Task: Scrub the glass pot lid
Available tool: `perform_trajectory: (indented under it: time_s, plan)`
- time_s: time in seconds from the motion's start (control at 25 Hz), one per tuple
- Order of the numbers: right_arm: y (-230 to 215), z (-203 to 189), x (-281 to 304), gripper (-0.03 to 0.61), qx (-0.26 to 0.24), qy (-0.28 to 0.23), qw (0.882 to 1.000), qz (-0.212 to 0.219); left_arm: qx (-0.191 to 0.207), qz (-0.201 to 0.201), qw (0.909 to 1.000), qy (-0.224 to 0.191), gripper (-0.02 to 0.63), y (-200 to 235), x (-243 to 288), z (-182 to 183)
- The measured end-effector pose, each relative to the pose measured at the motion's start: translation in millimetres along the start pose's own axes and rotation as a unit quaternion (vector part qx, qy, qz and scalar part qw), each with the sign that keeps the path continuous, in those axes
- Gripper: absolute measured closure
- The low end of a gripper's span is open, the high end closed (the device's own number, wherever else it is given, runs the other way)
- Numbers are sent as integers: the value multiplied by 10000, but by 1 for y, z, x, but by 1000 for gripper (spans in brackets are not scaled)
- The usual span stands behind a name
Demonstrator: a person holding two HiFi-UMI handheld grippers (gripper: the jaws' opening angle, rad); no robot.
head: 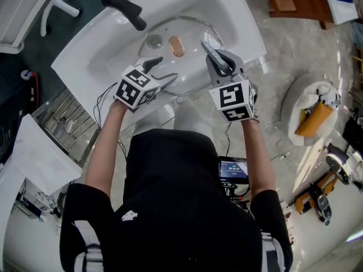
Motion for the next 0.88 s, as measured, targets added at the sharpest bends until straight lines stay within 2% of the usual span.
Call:
perform_trajectory:
  time_s: [0.16,0.4,0.88]
  plan:
    - [3,2,5,508,-779,169,9968,17,6,-20,10000,14,339,1,0,0]
    - [9,0,13,508,-1444,354,9889,28,-5,-11,10000,-14,339,1,0,0]
    - [9,-11,28,508,-1986,461,9788,-194,-15,-32,10000,46,339,2,1,-6]
Point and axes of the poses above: the fingertips, and each gripper's own axes: x forward along the fingers, y to its left, z out of its top, the point moved 6 cm from there along -x, backward along the fingers, and after that the axes turned 3 degrees about -z, right-handed, at the moved point
